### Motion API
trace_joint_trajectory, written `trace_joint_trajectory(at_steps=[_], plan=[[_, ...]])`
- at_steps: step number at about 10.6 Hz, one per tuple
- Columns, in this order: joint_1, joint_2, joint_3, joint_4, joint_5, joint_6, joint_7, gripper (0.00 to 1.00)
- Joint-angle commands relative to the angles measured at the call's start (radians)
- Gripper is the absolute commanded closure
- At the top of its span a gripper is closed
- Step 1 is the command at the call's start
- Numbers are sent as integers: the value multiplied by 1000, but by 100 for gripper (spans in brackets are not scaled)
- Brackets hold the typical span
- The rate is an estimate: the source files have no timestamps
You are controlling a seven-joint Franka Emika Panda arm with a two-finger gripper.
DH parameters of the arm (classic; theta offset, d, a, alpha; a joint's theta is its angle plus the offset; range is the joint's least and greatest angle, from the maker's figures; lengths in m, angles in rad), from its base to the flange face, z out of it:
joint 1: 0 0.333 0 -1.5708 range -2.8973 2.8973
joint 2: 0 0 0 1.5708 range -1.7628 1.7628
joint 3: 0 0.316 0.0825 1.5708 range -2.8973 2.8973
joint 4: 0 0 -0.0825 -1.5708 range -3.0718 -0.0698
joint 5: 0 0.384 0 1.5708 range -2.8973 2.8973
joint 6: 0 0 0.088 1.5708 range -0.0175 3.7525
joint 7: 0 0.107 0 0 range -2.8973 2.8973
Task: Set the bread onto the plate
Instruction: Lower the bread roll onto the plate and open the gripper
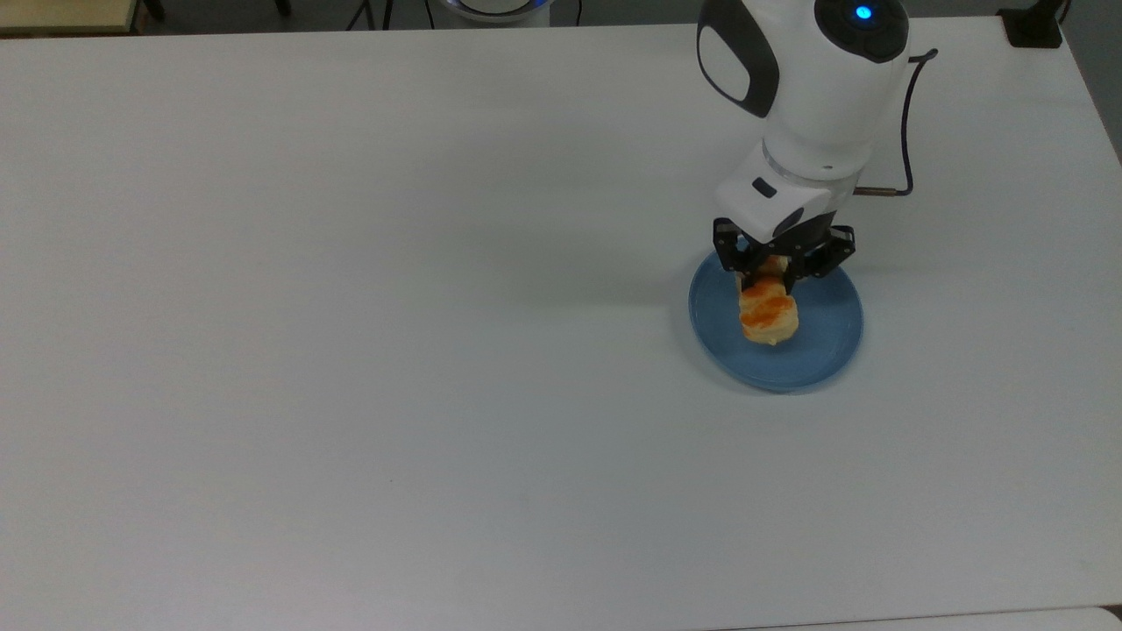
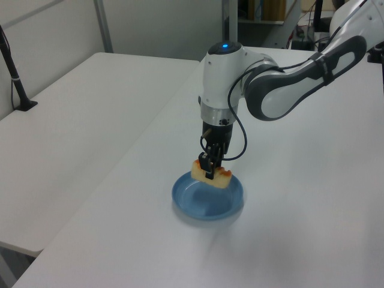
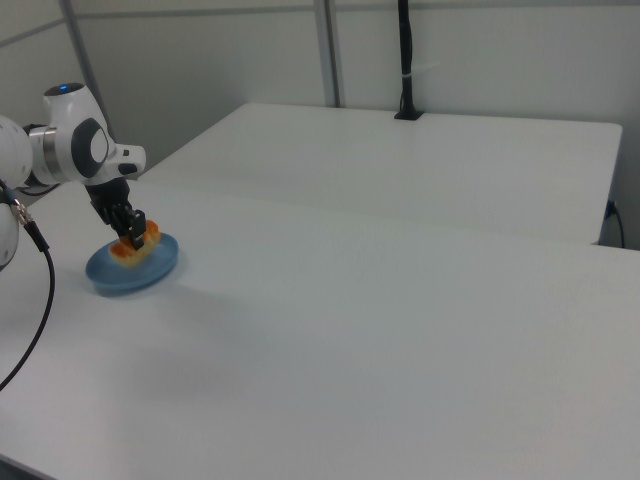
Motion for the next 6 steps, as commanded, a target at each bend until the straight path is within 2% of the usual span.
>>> trace_joint_trajectory(at_steps=[1, 3, 4, 5, 6], plan=[[47, 64, -16, 77, -20, 34, 26, 57], [57, 65, -14, 72, -21, 29, 26, 42], [64, 65, -16, 71, -21, 23, 26, 29], [67, 65, -16, 69, -23, 23, 32, 8], [67, 64, -16, 69, -37, 20, 32, 3]])
